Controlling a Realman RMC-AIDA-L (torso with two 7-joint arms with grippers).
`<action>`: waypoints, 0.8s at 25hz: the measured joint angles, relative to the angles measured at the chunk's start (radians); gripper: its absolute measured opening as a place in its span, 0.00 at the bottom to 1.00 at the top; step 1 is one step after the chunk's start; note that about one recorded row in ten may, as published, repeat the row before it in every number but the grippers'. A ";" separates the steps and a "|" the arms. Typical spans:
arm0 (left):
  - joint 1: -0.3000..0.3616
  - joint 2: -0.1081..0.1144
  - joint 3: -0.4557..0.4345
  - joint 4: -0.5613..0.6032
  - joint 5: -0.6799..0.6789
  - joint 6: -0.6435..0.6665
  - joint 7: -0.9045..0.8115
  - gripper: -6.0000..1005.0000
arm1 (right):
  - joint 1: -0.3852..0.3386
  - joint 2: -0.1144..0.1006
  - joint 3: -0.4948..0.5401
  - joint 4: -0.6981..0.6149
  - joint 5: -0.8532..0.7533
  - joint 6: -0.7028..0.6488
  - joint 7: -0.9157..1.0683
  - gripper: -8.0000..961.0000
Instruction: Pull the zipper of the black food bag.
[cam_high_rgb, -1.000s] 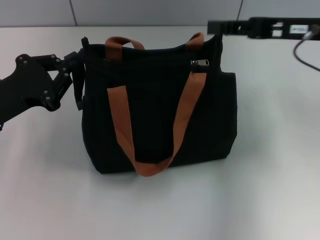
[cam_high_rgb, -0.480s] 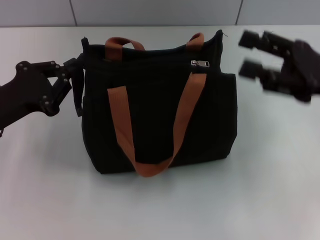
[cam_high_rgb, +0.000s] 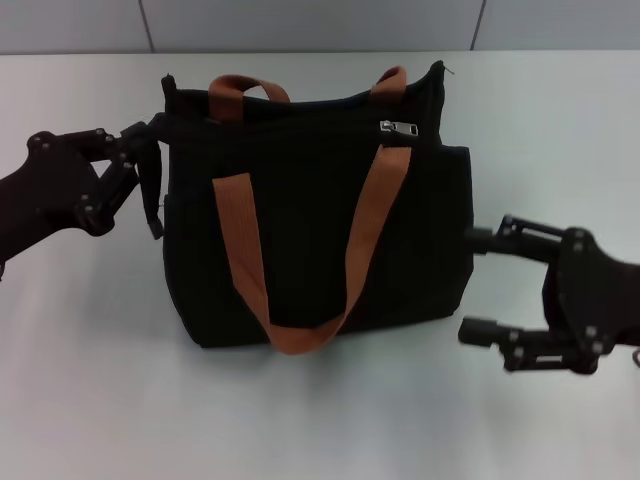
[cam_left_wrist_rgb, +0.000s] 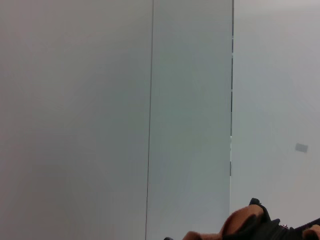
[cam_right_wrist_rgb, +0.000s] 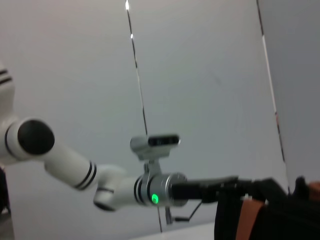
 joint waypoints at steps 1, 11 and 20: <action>0.001 0.000 0.000 0.000 0.000 -0.001 -0.012 0.13 | -0.001 0.000 0.000 0.005 -0.014 0.005 -0.014 0.87; 0.028 0.069 0.000 0.003 -0.001 0.097 -0.217 0.34 | 0.010 0.001 -0.006 0.045 -0.058 0.081 -0.061 0.87; 0.042 0.079 0.061 0.008 0.018 0.323 -0.155 0.65 | 0.025 0.002 -0.039 0.102 -0.059 0.123 -0.144 0.87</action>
